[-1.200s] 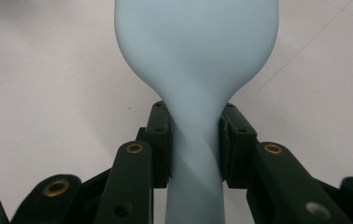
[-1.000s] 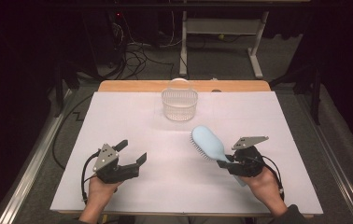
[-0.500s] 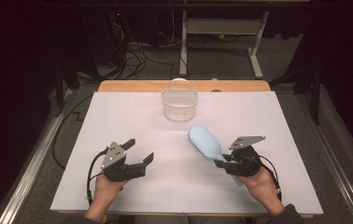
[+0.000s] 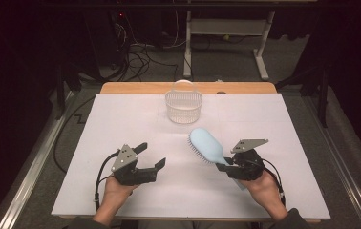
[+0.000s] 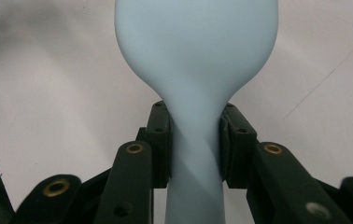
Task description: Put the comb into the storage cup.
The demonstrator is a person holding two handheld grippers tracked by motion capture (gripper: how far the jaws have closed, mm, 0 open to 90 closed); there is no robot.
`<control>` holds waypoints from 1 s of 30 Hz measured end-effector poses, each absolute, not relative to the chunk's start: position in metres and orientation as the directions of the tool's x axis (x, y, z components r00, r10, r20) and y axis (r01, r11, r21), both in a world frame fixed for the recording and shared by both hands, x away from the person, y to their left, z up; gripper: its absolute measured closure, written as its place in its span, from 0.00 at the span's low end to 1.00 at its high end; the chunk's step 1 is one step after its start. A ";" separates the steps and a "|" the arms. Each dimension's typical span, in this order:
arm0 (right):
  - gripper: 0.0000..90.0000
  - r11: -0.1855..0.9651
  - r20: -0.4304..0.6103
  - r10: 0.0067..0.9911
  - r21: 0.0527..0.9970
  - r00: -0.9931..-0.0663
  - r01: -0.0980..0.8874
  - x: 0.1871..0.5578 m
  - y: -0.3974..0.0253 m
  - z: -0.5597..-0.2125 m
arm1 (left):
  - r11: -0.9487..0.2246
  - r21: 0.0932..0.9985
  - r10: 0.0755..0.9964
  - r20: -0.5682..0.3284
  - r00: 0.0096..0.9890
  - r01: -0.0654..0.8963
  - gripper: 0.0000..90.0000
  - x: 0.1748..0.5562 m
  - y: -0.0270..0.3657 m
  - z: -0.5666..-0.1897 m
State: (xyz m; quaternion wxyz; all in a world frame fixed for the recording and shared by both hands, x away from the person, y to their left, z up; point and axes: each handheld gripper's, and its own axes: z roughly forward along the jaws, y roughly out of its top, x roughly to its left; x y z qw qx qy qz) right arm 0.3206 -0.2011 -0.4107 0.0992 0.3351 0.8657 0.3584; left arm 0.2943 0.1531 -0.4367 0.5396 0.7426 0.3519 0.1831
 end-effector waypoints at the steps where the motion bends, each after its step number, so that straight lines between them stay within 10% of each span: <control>1: 0.78 0.519 0.067 0.648 0.690 -0.758 0.505 0.321 -0.201 -0.410 | -0.170 0.930 0.718 -0.110 0.687 0.327 0.16 0.295 0.152 -0.437; 30: 0.78 0.515 0.085 0.622 0.705 -0.779 0.488 0.319 -0.186 -0.408 | -0.221 0.915 0.650 -0.120 0.750 0.338 0.16 0.299 0.117 -0.435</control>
